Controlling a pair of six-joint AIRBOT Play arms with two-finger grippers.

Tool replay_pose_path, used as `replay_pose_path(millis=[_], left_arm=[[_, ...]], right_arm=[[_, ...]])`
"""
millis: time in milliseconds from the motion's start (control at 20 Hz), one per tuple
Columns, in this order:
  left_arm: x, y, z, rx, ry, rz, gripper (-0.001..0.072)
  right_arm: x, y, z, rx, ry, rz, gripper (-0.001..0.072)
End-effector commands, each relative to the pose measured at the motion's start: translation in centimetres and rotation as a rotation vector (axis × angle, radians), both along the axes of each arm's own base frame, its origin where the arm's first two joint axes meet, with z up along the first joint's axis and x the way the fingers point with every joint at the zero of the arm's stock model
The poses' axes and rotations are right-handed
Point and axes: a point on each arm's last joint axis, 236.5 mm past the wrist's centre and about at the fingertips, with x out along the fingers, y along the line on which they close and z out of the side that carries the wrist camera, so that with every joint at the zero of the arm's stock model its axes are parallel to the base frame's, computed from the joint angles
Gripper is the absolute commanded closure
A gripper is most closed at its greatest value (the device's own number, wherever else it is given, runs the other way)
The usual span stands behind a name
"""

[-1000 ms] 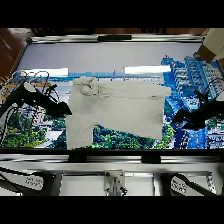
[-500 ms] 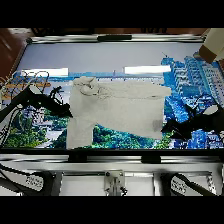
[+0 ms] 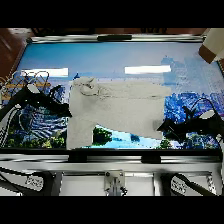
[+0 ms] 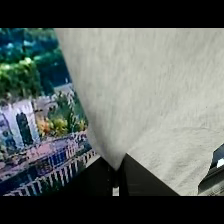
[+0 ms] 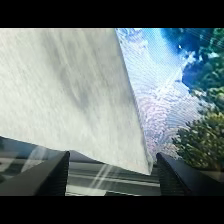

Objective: Fold the shirts.

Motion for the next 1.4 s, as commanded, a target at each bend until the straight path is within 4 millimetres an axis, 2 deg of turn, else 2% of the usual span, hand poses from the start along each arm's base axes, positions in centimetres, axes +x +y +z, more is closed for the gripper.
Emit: replay_pose_path(millis=[0, 200, 350, 500, 550, 600, 650, 750, 800, 850, 900, 950, 1000, 1050, 1100, 1150, 1200, 1250, 1300, 1350], left_arm=[[0.1, 0.0, 0.5, -0.001, -0.016, -0.008, 0.0672], [0.2, 0.0, 0.8, 0.000, -0.030, -0.013, 0.0672], [0.2, 0.0, 1.1, 0.000, -0.036, -0.014, 0.0672], [0.4, 0.0, 1.6, 0.002, -0.053, -0.015, 0.0672], [0.4, 0.0, 1.7, 0.002, -0.058, -0.017, 0.0672], [0.5, 0.0, 2.0, 0.003, -0.065, -0.017, 0.0672], [0.6, 0.0, 2.4, 0.004, -0.077, -0.017, 0.0672], [1.9, 0.1, 4.5, 0.009, -0.144, -0.017, 0.0674], [3.0, 0.2, 6.6, 0.015, -0.209, -0.018, 0.0674], [4.4, 0.3, 9.5, 0.022, -0.295, -0.020, 0.0675], [5.7, 0.4, 13.0, 0.030, -0.393, -0.020, 0.0675], [6.9, 0.5, 17.4, 0.040, -0.509, -0.019, 0.0675], [7.7, 0.6, 23.0, 0.051, -0.652, -0.017, 0.0675], [7.8, 0.6, 29.5, 0.061, -0.812, -0.007, 0.0675], [7.2, 0.6, 36.3, 0.068, -0.977, 0.022, 0.0674], [5.5, 0.7, 43.9, 0.066, -1.163, 0.070, 0.0673], [3.0, 0.7, 50.8, 0.057, -1.342, 0.117, 0.0674], [-0.4, 0.8, 57.1, 0.045, -1.514, 0.161, 0.0673], [-4.5, 0.9, 62.7, 0.024, -1.681, 0.205, 0.0674], [-8.4, 1.1, 66.6, -0.011, -1.803, 0.256, 0.0673]], right_arm=[[0.4, 0.0, -0.1, 0.000, -0.012, -0.012, 0.0055], [0.8, 0.2, -0.5, -0.029, -0.025, -0.005, 0.0058], [0.6, 2.4, -1.9, -0.069, -0.008, 0.094, 0.0059], [0.3, 4.0, -2.8, -0.053, 0.030, 0.106, 0.0071], [0.6, 4.3, -2.6, -0.054, 0.011, 0.115, 0.0186], [1.1, 4.2, -2.3, -0.062, -0.008, 0.115, 0.0471], [1.8, 4.1, -1.7, -0.068, -0.022, 0.095, 0.0636], [4.1, 3.2, 0.6, -0.112, -0.111, 0.107, 0.0639], [5.9, 2.7, 2.8, -0.136, -0.195, 0.128, 0.0639], [7.8, 2.4, 5.6, -0.162, -0.295, 0.151, 0.0639], [10.0, 1.8, 9.5, -0.205, -0.423, 0.171, 0.0639], [11.8, 1.4, 14.1, -0.249, -0.560, 0.187, 0.0639], [13.4, 1.1, 19.6, -0.301, -0.720, 0.206, 0.0639], [14.4, 0.8, 26.5, -0.368, -0.912, 0.220, 0.0639], [14.4, 0.6, 33.4, -0.435, -1.094, 0.213, 0.0639], [13.3, 0.1, 41.1, -0.516, -1.284, 0.171, 0.0639], [11.1, -0.3, 48.4, -0.596, -1.463, 0.114, 0.0639], [8.2, -0.7, 54.4, -0.660, -1.608, 0.054, 0.0639], [4.6, -0.8, 59.5, -0.714, -1.738, 0.001, 0.0639], [1.3, -0.8, 62.9, -0.756, -1.828, -0.033, 0.0640]])
